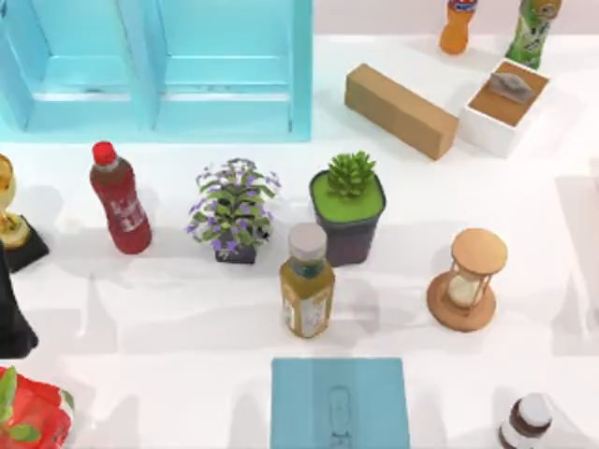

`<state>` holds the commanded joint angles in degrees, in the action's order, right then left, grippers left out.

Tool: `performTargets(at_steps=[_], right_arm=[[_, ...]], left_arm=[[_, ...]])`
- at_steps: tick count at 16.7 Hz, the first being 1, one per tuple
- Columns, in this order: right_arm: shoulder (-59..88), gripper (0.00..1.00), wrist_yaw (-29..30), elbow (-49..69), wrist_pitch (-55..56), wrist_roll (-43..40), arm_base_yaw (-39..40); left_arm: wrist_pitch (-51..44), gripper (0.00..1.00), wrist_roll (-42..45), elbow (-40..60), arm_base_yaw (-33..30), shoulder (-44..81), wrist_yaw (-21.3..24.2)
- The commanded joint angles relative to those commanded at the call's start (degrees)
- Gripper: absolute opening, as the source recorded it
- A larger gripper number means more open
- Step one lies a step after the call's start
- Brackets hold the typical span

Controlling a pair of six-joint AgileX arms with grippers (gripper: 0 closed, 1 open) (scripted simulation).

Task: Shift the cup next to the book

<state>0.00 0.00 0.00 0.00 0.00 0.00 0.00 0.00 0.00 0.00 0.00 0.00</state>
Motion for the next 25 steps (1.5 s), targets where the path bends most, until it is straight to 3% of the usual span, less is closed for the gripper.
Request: performTargets(at_steps=[5, 9, 17, 25], right_arm=[[0.0, 1.0, 0.0, 0.0, 0.0, 0.0, 0.0], [0.0, 1.0, 0.0, 0.0, 0.0, 0.0, 0.0], [0.0, 1.0, 0.0, 0.0, 0.0, 0.0, 0.0], [0.0, 1.0, 0.0, 0.0, 0.0, 0.0, 0.0]], left_arm=[[-2.0, 1.0, 3.3, 3.0, 0.2, 3.2, -0.3], [-9.4, 1.0, 16.2, 13.0, 1.4, 15.7, -1.0], [-34.8, 1.0, 64.0, 40.4, 9.9, 58.6, -1.7], [-59.7, 1.0, 107.5, 63.8, 27.3, 91.5, -1.4]])
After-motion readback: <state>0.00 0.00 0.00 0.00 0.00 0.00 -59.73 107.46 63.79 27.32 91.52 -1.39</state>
